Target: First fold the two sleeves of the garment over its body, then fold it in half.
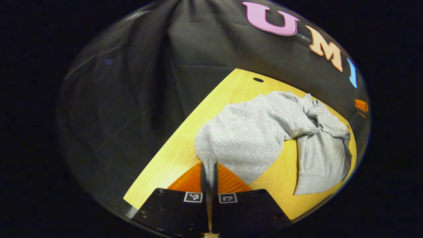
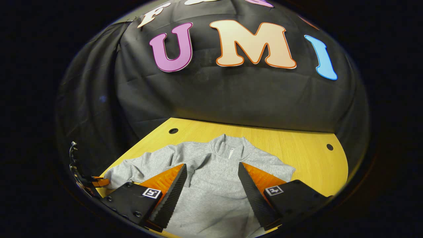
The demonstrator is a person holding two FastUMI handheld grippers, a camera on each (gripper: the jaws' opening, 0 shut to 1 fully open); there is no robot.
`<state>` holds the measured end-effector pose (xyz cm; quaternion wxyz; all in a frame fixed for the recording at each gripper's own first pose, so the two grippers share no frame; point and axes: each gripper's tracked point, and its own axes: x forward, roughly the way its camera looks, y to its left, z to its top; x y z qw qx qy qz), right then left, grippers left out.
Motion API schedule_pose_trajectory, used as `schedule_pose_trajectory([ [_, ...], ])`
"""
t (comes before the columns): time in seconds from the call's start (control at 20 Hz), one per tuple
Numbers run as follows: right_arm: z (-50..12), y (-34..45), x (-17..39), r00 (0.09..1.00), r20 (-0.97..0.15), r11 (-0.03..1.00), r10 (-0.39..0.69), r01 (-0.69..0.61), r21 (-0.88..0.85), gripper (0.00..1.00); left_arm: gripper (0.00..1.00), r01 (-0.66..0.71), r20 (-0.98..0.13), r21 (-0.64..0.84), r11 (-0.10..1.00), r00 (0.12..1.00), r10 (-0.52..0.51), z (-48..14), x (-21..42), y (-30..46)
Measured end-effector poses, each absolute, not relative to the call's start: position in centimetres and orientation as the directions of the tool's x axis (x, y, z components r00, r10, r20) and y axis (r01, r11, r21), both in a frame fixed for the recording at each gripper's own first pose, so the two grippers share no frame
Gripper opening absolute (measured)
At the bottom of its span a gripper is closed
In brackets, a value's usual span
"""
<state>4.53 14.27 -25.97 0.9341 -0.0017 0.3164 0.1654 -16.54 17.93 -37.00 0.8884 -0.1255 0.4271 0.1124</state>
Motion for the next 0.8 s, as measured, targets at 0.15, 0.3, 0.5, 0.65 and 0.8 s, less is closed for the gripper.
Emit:
schedule_pose_trajectory([
  [0.15, -25.3, 13.1, 4.0, 0.746, -0.588, 0.947, 0.313, -0.289, 0.137, 0.98, 0.0, -0.327, -0.794, -0.17, 0.929, 0.605, 0.068, -36.2, -15.7, 17.7],
  [0.3, -24.8, 11.0, 3.6, 0.759, -0.581, 0.955, 0.295, -0.259, 0.147, 0.98, 0.0, -0.322, -0.757, -0.178, 0.93, 0.649, 0.079, -33.8, -13.2, 17.9],
  [0.5, -24.7, 8.9, 3.0, 0.763, -0.581, 0.959, 0.282, -0.213, 0.186, 0.98, 0.0, -0.258, -0.704, -0.198, 0.946, 0.708, 0.046, -29.8, -9.1, 15.9],
  [0.65, -24.6, 6.3, 2.5, 0.776, -0.577, 0.965, 0.255, -0.167, 0.202, 0.98, 0.0, -0.172, -0.655, -0.193, 0.966, 0.756, 0.004, -26.7, -5.8, 13.6],
  [0.8, -24.7, 3.9, 1.9, 0.784, -0.579, 0.971, 0.224, -0.126, 0.205, 0.94, 0.0, -0.058, -0.61, -0.176, 0.983, 0.79, -0.062, -24.6, -3.2, 9.5],
])
